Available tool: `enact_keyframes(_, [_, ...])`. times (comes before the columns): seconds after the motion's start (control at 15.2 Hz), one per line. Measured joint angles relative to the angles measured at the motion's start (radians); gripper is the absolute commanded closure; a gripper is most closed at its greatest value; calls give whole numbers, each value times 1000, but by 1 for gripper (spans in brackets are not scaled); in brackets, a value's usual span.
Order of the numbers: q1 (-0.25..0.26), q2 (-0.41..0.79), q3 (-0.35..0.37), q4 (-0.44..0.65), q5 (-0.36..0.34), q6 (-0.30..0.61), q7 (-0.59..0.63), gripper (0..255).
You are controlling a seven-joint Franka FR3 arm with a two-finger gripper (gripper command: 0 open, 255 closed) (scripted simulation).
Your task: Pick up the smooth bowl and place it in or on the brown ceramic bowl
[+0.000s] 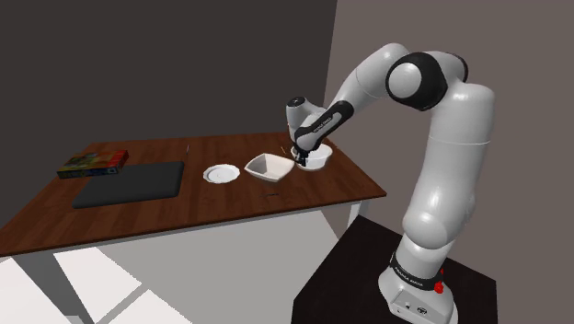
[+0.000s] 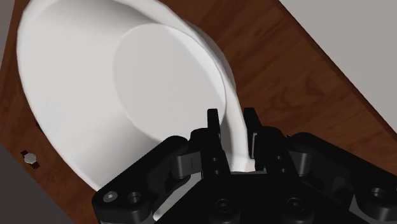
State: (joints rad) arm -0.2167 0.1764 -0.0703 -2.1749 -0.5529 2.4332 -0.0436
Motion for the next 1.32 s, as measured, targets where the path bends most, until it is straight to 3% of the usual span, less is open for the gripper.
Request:
enact_keyframes(0.13, [3, 0, 5, 22, 12, -22, -9, 255])
enact_keyframes(0.53, [40, 145, 37, 258, 56, -128, -9, 255])
enact_keyframes(1.12, [102, 472, 69, 796, 111, -355, -34, 255])
enact_keyframes(1.19, [114, 539, 71, 906, 119, -398, -42, 255])
enact_keyframes(1.32, [120, 590, 72, 983, 124, -425, -47, 255])
